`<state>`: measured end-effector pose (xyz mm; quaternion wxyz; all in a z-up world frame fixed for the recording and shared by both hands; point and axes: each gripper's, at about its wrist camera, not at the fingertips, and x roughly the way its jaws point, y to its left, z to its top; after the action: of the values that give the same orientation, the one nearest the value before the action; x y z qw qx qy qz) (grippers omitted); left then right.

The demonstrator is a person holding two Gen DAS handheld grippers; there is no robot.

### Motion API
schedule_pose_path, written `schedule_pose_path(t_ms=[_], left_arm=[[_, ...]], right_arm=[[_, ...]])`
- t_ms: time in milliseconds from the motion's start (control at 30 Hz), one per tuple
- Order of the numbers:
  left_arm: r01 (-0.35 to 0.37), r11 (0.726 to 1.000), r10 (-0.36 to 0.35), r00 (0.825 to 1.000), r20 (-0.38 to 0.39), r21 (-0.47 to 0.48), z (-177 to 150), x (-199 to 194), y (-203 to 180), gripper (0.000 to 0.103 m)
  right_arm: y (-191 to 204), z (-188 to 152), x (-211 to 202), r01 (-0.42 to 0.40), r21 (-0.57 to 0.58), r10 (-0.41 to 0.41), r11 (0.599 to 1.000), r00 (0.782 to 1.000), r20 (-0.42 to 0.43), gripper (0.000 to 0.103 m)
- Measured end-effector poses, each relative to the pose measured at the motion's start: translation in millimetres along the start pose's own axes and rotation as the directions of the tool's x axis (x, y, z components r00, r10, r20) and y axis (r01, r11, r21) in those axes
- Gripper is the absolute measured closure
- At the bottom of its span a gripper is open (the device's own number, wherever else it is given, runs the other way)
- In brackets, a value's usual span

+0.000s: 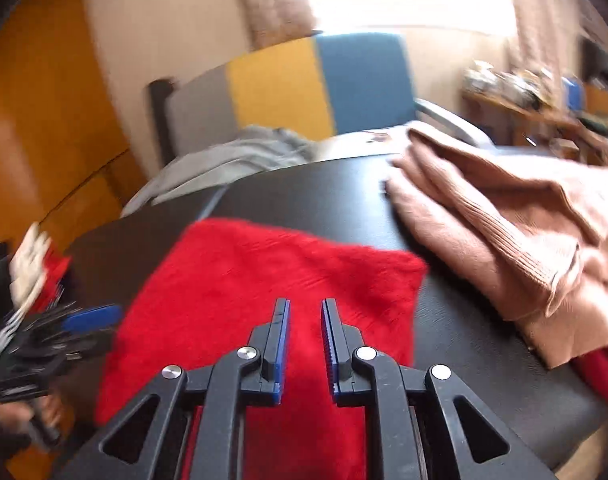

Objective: Fold clothes
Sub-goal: 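Lift the folded red sweater with both grippers off the bench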

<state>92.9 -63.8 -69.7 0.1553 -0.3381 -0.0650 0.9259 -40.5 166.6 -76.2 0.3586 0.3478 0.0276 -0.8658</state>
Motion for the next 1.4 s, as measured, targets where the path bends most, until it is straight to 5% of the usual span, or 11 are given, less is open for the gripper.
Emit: schedule_pose_path(t_ms=[133, 433, 467, 533, 567, 600, 900, 1033, 1200, 1333, 1400], left_arm=[[-0.004, 1.000, 0.003, 0.999, -0.039, -0.031, -11, 17, -4, 0.065], [0.084, 0.981, -0.080, 0.996, 0.030, -0.176, -3, -9, 21, 0.062], [0.118, 0.969, -0.110, 0.993, 0.047, -0.218, -3, -14, 33, 0.056], [0.196, 0.928, -0.183, 0.981, 0.070, -0.318, -4, -19, 60, 0.045], [0.220, 0.903, -0.208, 0.975, 0.073, -0.370, -5, -17, 75, 0.042], [0.241, 0.876, -0.230, 0.970, 0.077, -0.417, -6, -15, 88, 0.041], [0.317, 0.811, -0.326, 0.943, 0.069, -0.493, -2, 25, 133, 0.039], [0.388, 0.798, -0.416, 0.908, 0.044, -0.461, 7, 52, 127, 0.036], [0.406, 0.818, -0.445, 0.895, -0.001, -0.408, 16, 77, 115, 0.012], [0.373, 0.836, -0.452, 0.884, -0.120, -0.402, 17, 94, 102, 0.015], [0.342, 0.872, -0.413, 0.898, -0.150, -0.351, 14, 95, 89, 0.033]], right_arm=[[10, -39, 14, 0.065, -0.114, -0.084, 0.991, 0.981, -0.172, 0.087], [-16, -53, 5, -0.012, 0.041, 0.016, 0.999, 0.994, -0.111, 0.086], [-19, -49, -2, -0.024, 0.069, 0.031, 0.997, 0.994, -0.102, 0.080], [-26, -43, -22, -0.055, 0.128, 0.061, 0.990, 0.997, -0.047, 0.040], [-32, -43, -27, -0.073, 0.158, 0.078, 0.985, 0.996, -0.030, 0.004], [-38, -43, -32, -0.091, 0.188, 0.095, 0.978, 0.995, -0.013, 0.000], [-72, -59, 10, -0.239, 0.389, 0.290, 0.890, 0.954, -0.078, 0.000], [-74, -48, 40, -0.302, 0.396, 0.365, 0.867, 0.927, -0.093, 0.000], [-70, -38, 60, -0.373, 0.404, 0.457, 0.835, 0.879, -0.136, 0.000], [-53, -37, 62, -0.327, 0.316, 0.399, 0.891, 0.895, -0.200, 0.002], [-44, -36, 61, -0.289, 0.264, 0.350, 0.920, 0.909, -0.224, 0.028]])
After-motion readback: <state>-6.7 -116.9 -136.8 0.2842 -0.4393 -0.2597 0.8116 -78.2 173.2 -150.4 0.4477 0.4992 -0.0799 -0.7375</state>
